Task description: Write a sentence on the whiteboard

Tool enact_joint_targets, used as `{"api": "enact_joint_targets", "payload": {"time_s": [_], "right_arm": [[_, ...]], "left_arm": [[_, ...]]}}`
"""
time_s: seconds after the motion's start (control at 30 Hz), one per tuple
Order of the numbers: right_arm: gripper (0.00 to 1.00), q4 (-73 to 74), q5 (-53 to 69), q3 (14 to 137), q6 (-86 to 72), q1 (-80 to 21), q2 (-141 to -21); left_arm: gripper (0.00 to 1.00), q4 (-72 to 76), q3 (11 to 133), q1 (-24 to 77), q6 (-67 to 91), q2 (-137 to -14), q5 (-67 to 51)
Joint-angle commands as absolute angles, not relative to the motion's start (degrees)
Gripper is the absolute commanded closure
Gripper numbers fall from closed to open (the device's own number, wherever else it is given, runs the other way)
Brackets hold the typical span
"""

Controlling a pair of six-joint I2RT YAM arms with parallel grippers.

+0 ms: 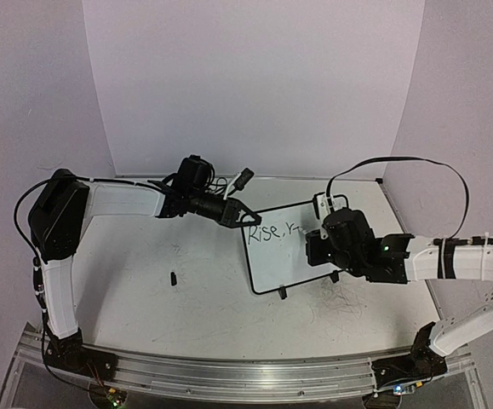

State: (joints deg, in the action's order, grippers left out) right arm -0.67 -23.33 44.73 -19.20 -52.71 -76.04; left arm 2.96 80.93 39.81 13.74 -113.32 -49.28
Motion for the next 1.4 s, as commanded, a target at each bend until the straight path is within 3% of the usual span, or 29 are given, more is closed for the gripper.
{"api": "enact_joint_targets", "payload": {"time_s": [0.0, 0.33, 0.97, 1.37], "right_arm": [[1.00, -2.3, -26.3, 45.0, -19.7, -51.8, -75.1], [1.00, -7.5, -24.5, 44.8, -17.6, -51.2, -76.0], [1.00, -3.2, -18.0, 41.1, -18.8, -51.3, -74.8], [1.00, -1.2, -24.5, 41.5, -19.9, -51.2, -72.5]], "left_arm": [[1.00, 1.0, 80.9, 40.2, 13.4, -111.7, -49.6], [1.00, 1.0, 80.9, 40.3, 13.4, -111.7, -49.7], [1.00, 1.0, 80.9, 40.3, 13.4, -111.7, -49.8], [1.00, 1.0, 80.9, 40.3, 13.5, -112.0, -49.8]]}}
